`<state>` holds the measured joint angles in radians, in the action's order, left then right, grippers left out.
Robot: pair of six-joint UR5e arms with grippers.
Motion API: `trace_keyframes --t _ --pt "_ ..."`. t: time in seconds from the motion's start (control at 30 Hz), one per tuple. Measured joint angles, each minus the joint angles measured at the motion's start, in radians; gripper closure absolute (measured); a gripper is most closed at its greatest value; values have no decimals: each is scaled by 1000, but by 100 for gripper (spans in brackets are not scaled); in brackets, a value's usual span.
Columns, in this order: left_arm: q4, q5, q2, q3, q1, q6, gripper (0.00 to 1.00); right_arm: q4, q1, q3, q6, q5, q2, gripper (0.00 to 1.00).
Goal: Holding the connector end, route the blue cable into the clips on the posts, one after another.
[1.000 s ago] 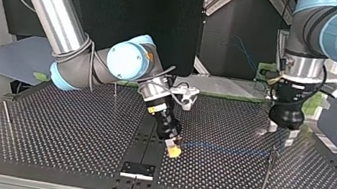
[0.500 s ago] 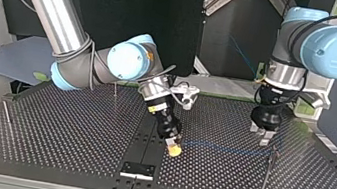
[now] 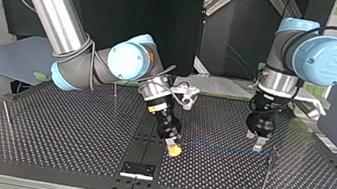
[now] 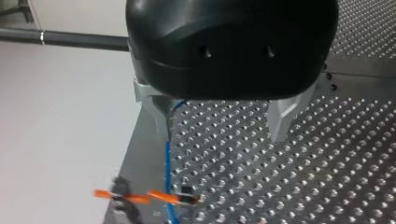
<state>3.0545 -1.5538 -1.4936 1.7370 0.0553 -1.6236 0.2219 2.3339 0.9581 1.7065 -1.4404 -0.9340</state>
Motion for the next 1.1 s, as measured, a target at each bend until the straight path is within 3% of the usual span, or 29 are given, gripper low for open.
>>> trace_keyframes --t 0.27,0.47,0.8,1.1 --pt "-4 2 0 -7 10 14 0 1 0 0 0 0 2 100" --pt "-27 1 -10 -47 20 -22 0 1 0 0 0 0 3 100" --pt "6 -16 -88 -135 37 -49 0 1 2 0 3 3 5 100" --pt "-19 -20 -109 -152 35 -93 0 1 3 0 5 2 6 100"
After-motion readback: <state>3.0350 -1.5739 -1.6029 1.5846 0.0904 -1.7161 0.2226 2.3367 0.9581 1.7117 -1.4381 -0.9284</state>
